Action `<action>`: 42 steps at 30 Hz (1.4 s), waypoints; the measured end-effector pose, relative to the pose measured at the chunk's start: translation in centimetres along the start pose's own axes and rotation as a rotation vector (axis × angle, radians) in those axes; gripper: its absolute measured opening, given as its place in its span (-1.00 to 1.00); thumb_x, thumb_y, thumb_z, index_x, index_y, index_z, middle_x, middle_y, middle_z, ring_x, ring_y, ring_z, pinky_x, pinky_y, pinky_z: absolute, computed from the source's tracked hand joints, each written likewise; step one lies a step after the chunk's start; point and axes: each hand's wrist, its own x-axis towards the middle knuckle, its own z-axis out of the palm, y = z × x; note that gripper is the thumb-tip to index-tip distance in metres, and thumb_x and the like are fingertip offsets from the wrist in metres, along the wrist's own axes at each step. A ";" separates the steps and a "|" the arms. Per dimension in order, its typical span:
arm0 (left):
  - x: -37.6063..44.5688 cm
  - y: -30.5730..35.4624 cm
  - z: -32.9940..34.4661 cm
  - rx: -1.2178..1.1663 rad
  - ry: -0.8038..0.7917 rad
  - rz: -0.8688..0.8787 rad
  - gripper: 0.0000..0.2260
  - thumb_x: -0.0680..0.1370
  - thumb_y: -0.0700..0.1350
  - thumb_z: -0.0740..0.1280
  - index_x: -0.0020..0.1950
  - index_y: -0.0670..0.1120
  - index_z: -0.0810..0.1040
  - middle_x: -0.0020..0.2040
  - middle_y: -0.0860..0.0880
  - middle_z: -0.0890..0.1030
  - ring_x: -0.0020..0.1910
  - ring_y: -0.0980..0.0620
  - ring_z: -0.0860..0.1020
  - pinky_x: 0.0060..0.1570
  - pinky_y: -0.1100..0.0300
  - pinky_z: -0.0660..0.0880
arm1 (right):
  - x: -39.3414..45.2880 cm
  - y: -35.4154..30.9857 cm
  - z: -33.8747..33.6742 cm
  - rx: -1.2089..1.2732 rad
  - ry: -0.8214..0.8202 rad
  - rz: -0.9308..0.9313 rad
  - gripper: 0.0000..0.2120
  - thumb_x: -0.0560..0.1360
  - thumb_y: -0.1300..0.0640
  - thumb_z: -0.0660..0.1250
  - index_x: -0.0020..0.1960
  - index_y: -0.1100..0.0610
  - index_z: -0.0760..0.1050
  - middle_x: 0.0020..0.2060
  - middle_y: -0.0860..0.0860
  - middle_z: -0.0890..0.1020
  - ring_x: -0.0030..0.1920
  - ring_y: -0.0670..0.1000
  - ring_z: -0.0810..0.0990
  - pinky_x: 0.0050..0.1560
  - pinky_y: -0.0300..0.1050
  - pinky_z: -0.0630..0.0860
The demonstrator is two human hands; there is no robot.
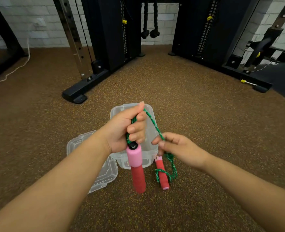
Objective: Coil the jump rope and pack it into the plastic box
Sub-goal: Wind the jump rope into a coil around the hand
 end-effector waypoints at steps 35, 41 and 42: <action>0.5 0.6 -0.5 -0.094 0.151 0.151 -0.54 0.61 0.17 0.05 0.10 -0.13 0.60 -0.50 0.05 0.54 -0.55 0.10 0.48 -0.43 0.28 0.46 | -1.5 0.4 4.9 -0.495 0.137 -0.097 -0.75 0.63 -0.03 0.07 -0.13 -0.17 0.47 -0.46 -0.26 0.50 -0.43 -0.24 0.41 -0.29 -0.11 0.34; 0.9 0.4 -1.2 -0.007 0.170 0.108 -0.25 0.56 0.33 -0.20 0.44 -0.21 0.28 0.10 -0.21 0.66 0.03 -0.13 0.66 0.19 0.02 0.46 | -3.2 -3.3 3.8 -0.918 0.180 -0.367 -0.58 0.56 -0.21 -0.04 -0.25 0.05 0.36 -0.44 -0.07 0.50 -0.38 -0.02 0.49 -0.33 -0.01 0.45; 0.9 0.3 -1.1 0.024 0.160 0.085 -0.20 0.52 0.37 -0.22 0.45 -0.21 0.28 0.12 -0.25 0.65 0.10 -0.17 0.63 0.26 -0.02 0.42 | -3.1 -4.1 3.7 -0.890 0.178 -0.401 -0.59 0.57 -0.19 -0.01 -0.25 0.05 0.38 -0.46 -0.10 0.46 -0.40 -0.05 0.48 -0.34 -0.02 0.46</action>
